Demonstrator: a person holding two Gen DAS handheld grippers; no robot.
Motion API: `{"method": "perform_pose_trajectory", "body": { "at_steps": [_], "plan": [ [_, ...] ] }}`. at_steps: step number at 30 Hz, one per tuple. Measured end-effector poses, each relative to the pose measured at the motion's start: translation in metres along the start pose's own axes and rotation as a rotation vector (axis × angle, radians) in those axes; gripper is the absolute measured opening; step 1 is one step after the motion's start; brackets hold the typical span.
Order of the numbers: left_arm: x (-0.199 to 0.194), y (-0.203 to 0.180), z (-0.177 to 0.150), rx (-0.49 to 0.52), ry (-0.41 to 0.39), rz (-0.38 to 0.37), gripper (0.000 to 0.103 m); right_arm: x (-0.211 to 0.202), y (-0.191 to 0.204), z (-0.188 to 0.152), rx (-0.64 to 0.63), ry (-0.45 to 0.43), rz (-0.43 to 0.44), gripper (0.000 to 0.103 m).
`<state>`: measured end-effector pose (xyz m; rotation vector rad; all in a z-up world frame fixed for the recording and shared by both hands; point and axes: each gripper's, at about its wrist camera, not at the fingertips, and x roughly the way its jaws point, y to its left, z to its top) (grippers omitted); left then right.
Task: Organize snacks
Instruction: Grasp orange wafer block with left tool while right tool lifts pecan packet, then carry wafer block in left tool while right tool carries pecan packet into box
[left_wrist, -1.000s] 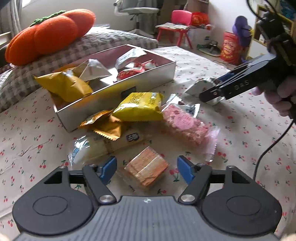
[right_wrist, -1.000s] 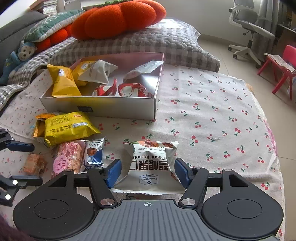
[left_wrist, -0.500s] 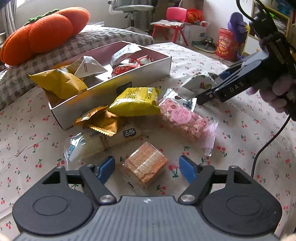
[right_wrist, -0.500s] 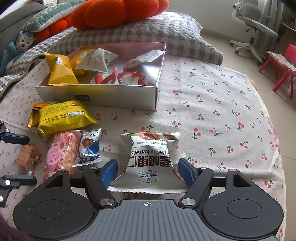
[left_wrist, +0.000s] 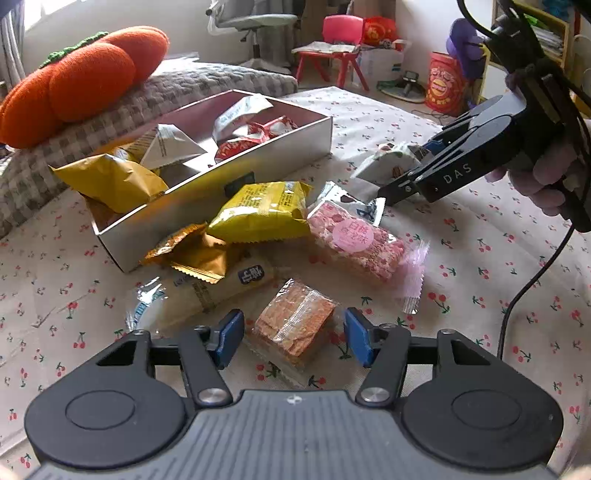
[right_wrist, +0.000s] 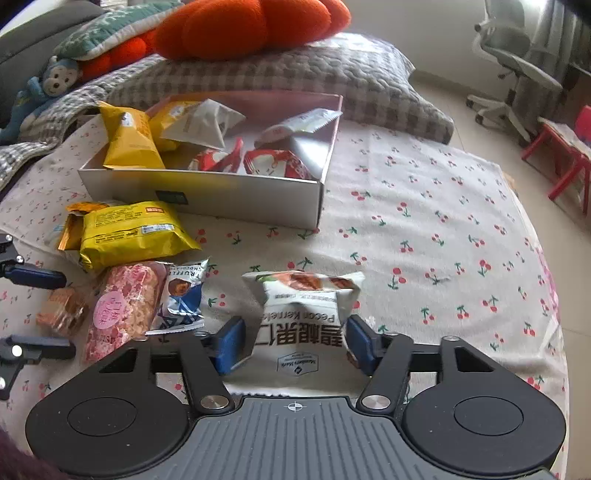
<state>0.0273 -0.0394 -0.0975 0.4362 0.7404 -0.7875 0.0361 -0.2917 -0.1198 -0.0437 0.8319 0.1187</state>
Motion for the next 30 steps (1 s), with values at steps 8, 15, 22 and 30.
{"method": "perform_pose_trajectory", "body": {
  "at_steps": [8,15,22,30],
  "plan": [
    [-0.003,0.001,0.002,-0.004,-0.014,0.023,0.041,-0.003,-0.001,0.002,0.007,-0.006,0.006,0.043],
    [-0.004,0.002,0.003,-0.005,-0.014,0.038,0.041,-0.012,0.002,0.007,0.012,-0.032,0.026,0.043],
    [-0.015,0.004,0.01,-0.028,-0.046,0.035,0.04,-0.02,0.002,0.016,0.03,-0.058,0.034,0.043],
    [-0.03,0.002,0.028,-0.036,-0.111,0.052,0.041,-0.029,0.004,0.037,0.062,-0.111,0.051,0.043]
  ]
}}
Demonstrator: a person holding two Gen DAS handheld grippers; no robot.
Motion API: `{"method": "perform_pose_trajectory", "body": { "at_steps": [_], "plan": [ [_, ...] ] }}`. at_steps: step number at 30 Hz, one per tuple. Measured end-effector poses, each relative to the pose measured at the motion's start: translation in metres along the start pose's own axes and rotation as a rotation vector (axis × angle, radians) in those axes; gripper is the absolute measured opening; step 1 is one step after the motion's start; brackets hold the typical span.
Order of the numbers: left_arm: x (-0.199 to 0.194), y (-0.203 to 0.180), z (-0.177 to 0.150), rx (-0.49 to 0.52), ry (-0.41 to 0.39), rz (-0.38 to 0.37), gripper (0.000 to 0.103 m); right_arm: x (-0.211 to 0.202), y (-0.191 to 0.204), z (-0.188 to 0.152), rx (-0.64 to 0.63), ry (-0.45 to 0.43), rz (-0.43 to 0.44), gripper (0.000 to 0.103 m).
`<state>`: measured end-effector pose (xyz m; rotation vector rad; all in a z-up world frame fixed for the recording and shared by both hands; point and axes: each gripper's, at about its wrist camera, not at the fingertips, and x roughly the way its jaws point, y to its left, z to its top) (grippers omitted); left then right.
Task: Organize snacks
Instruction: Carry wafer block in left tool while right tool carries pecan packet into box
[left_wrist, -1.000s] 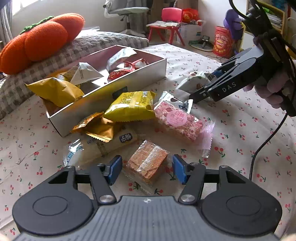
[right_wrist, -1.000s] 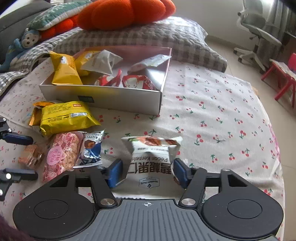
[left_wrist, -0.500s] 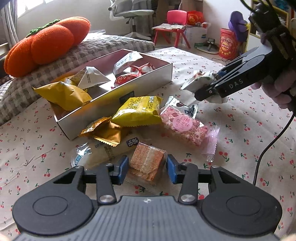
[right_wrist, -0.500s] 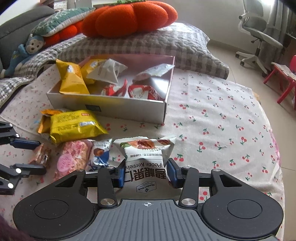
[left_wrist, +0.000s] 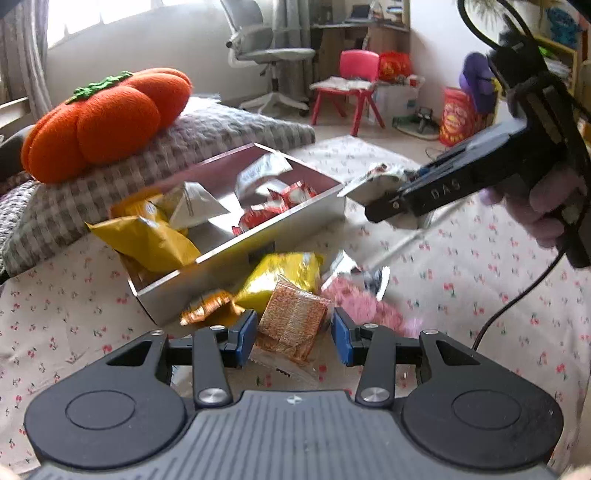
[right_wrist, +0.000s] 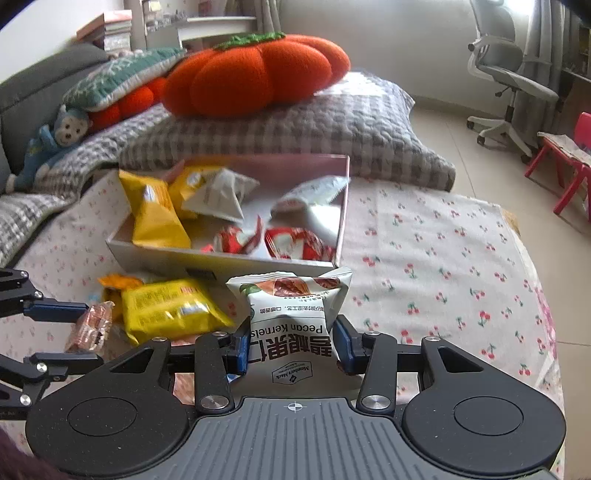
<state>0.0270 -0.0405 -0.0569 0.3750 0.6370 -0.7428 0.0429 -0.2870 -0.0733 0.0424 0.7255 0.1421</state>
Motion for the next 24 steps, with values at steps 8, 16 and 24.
{"method": "perform_pose_trajectory", "body": {
  "at_steps": [8,16,24],
  "plan": [
    [0.012,0.008,0.028,-0.037,-0.02,0.061,0.041,0.006,-0.001,0.025,0.054,-0.028,0.017,0.043],
    [0.036,0.022,0.047,-0.072,-0.022,0.118,0.041,0.031,-0.026,0.05,0.146,-0.009,0.042,0.043],
    [0.065,0.034,0.068,-0.071,0.01,0.139,0.041,0.064,-0.028,0.068,0.22,0.022,0.092,0.043]
  ]
}}
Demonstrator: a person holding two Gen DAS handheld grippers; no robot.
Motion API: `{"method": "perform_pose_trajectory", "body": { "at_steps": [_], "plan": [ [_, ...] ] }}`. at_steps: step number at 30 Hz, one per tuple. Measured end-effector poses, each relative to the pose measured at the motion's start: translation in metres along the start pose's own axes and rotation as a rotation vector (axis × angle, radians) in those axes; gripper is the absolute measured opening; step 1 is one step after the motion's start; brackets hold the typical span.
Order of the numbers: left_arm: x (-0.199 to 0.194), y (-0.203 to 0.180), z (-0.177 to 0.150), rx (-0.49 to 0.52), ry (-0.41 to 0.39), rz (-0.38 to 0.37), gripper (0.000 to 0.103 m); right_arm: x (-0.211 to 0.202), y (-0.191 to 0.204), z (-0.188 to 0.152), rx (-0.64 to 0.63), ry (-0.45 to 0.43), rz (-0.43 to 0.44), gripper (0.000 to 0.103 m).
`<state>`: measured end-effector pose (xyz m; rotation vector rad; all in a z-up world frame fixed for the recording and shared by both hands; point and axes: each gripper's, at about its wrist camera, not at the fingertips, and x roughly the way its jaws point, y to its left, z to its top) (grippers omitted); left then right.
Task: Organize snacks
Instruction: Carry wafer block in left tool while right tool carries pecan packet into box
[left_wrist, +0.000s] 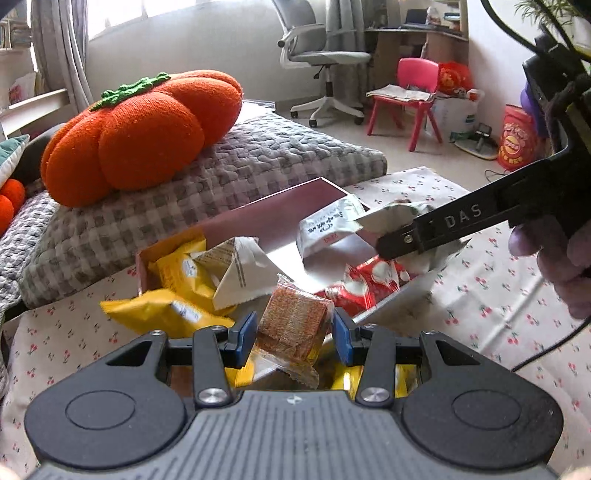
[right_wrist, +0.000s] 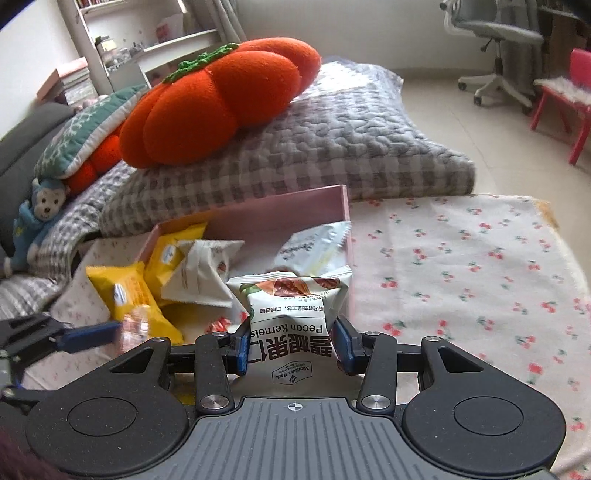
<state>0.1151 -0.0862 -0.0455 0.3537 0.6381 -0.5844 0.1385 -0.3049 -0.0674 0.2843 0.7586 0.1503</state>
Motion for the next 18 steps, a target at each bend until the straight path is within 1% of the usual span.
{"method": "perform_pose_trajectory", "body": {
  "at_steps": [6,12,16,18],
  "plan": [
    [0.023,0.003,0.006,-0.01,0.031,-0.015,0.041,0.019,0.008,0.014,0.0,0.007,0.004,0.043],
    [0.038,0.004,0.007,-0.002,0.065,0.006,0.041,0.034,0.008,0.024,0.003,0.013,0.011,0.043],
    [0.044,0.006,0.009,-0.003,0.066,0.015,0.041,0.041,0.009,0.029,0.006,0.01,0.013,0.043],
    [0.046,0.009,0.01,-0.02,0.068,0.022,0.041,0.045,0.01,0.032,0.004,0.008,0.012,0.043]
  ]
}}
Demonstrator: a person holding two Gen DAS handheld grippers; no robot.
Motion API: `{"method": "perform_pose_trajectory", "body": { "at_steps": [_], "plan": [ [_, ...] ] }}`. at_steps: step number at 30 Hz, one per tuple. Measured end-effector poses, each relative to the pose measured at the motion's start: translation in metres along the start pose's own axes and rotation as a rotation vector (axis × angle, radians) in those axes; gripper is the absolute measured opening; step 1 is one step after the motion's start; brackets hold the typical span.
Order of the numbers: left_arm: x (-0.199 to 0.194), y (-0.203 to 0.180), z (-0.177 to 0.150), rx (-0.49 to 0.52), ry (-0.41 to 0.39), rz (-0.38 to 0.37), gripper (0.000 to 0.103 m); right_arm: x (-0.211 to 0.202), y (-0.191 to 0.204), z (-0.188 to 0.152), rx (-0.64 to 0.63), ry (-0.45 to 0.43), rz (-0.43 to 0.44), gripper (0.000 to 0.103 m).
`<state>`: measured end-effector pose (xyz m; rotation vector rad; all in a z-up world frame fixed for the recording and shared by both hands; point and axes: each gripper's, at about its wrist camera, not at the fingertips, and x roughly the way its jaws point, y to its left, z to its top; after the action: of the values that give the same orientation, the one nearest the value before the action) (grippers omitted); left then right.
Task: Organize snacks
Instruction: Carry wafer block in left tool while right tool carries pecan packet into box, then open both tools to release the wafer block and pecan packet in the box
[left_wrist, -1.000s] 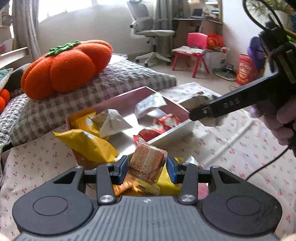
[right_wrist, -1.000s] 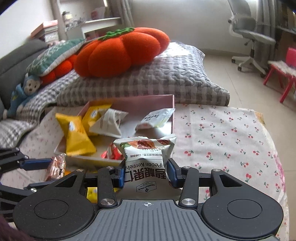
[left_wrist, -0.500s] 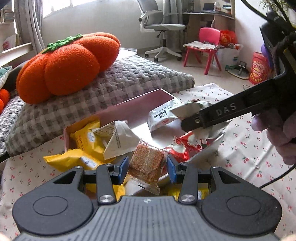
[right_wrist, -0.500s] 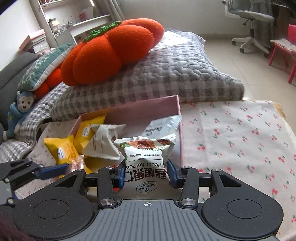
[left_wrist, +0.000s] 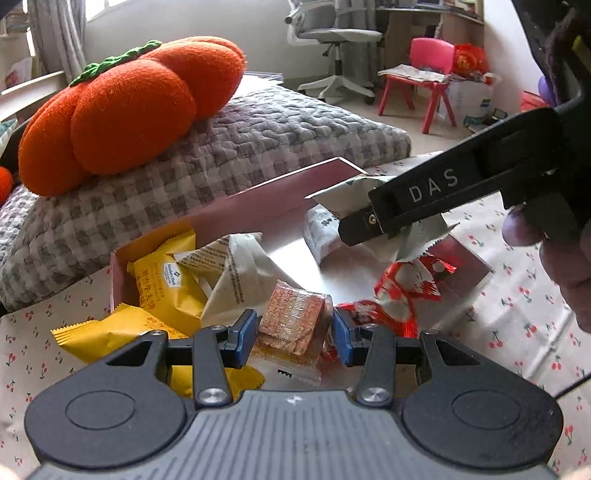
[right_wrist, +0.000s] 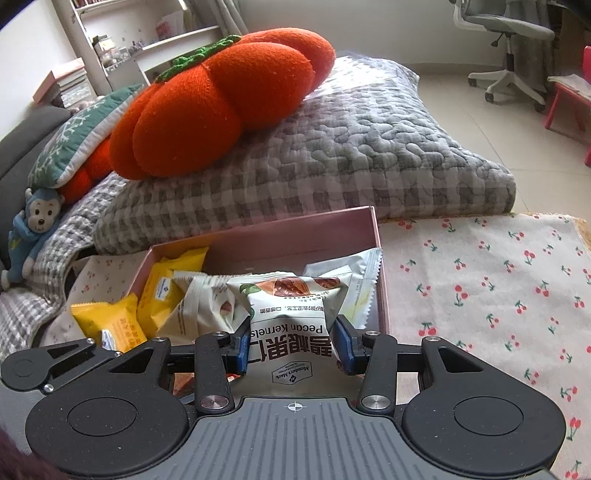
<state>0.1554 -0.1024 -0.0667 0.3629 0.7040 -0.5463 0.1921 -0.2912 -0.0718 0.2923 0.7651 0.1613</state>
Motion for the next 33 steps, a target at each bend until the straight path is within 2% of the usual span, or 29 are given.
{"method": "perform_pose_trajectory", "body": {
  "at_steps": [4,6,13,16,18,20,23,33],
  "plan": [
    [0.005,0.005,0.003,-0.023,0.004,0.011,0.04,0.007,0.003,0.004,-0.005,0.002,-0.025,0.043],
    [0.006,0.005,0.002,-0.016,0.003,0.014,0.035,0.011,0.002,0.005,-0.005,0.002,-0.037,0.043],
    [0.002,0.003,0.0,-0.015,-0.018,-0.007,0.038,0.016,0.004,0.007,0.006,-0.006,-0.049,0.045],
    [-0.001,0.003,0.0,-0.023,-0.027,-0.01,0.046,0.013,0.003,0.007,0.016,-0.009,-0.047,0.046],
    [-0.004,0.003,0.0,-0.021,-0.033,-0.003,0.056,0.011,0.001,0.008,0.043,-0.007,-0.029,0.054],
    [-0.007,0.004,0.0,-0.022,-0.039,-0.008,0.061,0.005,0.0,0.009,0.064,-0.015,-0.008,0.063],
    [-0.012,0.005,0.0,-0.029,-0.047,-0.011,0.068,-0.004,0.001,0.011,0.063,-0.029,-0.002,0.068],
    [-0.034,0.003,-0.005,-0.044,-0.059,-0.025,0.084,-0.037,0.007,0.011,0.047,-0.043,-0.005,0.078]
  ]
}}
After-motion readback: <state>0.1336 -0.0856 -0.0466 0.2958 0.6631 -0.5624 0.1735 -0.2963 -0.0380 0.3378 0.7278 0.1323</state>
